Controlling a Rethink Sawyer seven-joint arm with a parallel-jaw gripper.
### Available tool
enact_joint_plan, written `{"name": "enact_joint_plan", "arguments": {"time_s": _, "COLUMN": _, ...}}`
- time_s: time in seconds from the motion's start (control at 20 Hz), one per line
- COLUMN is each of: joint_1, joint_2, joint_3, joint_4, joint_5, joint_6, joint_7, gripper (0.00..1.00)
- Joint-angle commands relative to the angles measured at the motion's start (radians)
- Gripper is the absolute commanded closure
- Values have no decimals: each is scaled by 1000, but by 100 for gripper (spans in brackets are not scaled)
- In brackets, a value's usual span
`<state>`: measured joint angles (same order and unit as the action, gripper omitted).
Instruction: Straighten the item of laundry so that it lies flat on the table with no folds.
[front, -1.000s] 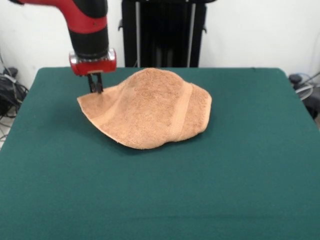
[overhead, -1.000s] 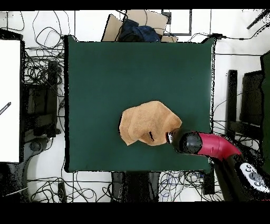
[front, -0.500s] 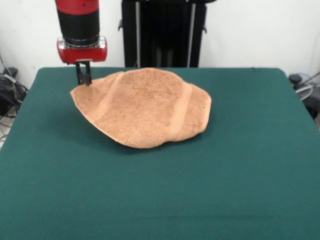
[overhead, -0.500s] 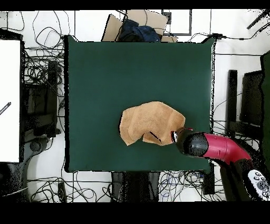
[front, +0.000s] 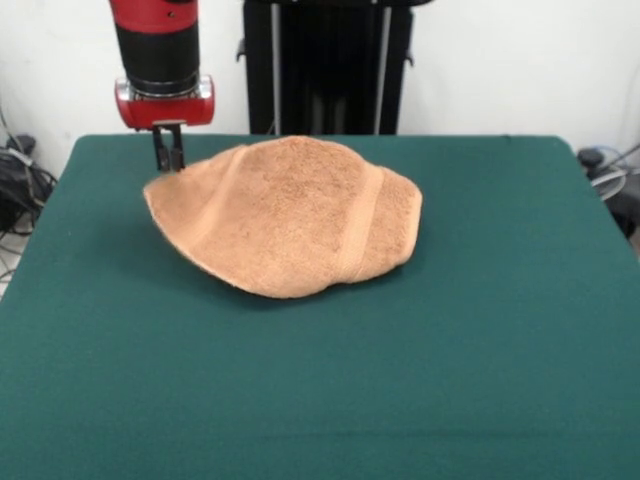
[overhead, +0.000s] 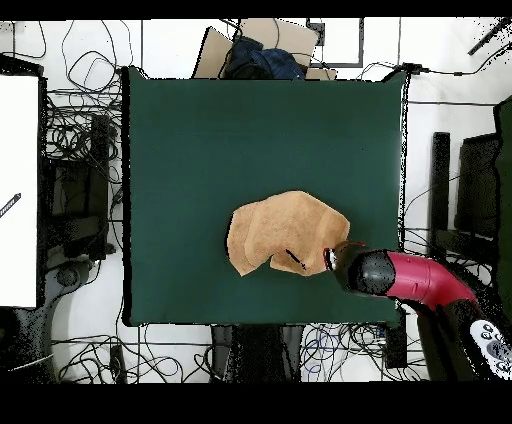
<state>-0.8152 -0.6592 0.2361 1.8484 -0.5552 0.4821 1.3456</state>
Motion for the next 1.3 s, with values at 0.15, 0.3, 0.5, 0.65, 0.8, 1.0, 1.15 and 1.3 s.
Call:
{"name": "enact_joint_plan", "arguments": {"time_s": 0.15, "joint_1": -13, "joint_2": -39, "joint_3": 79, "joint_4": -109, "joint_5": 21, "joint_6": 204, "joint_7": -100, "gripper": 100}}
{"name": "enact_joint_plan", "arguments": {"time_s": 0.3, "joint_1": -27, "joint_2": -36, "joint_3": 96, "joint_4": -126, "joint_5": 16, "joint_6": 234, "joint_7": -128, "gripper": 100}}
{"name": "enact_joint_plan", "arguments": {"time_s": 0.5, "joint_1": -47, "joint_2": -6, "joint_3": 124, "joint_4": -157, "joint_5": 8, "joint_6": 248, "joint_7": -151, "gripper": 100}}
{"name": "enact_joint_plan", "arguments": {"time_s": 0.65, "joint_1": -54, "joint_2": 7, "joint_3": 134, "joint_4": -159, "joint_5": 8, "joint_6": 254, "joint_7": -146, "gripper": 100}}
{"name": "enact_joint_plan", "arguments": {"time_s": 0.8, "joint_1": -60, "joint_2": 18, "joint_3": 138, "joint_4": -146, "joint_5": 9, "joint_6": 237, "joint_7": -121, "gripper": 100}}
{"name": "enact_joint_plan", "arguments": {"time_s": 1.0, "joint_1": -52, "joint_2": 5, "joint_3": 137, "joint_4": -119, "joint_5": 8, "joint_6": 219, "joint_7": -84, "gripper": 100}}
{"name": "enact_joint_plan", "arguments": {"time_s": 1.15, "joint_1": -53, "joint_2": -14, "joint_3": 134, "joint_4": -87, "joint_5": 11, "joint_6": 200, "joint_7": -62, "gripper": 100}}
{"name": "enact_joint_plan", "arguments": {"time_s": 1.3, "joint_1": -58, "joint_2": -9, "joint_3": 140, "joint_4": -75, "joint_5": 13, "joint_6": 187, "joint_7": -57, "gripper": 100}}
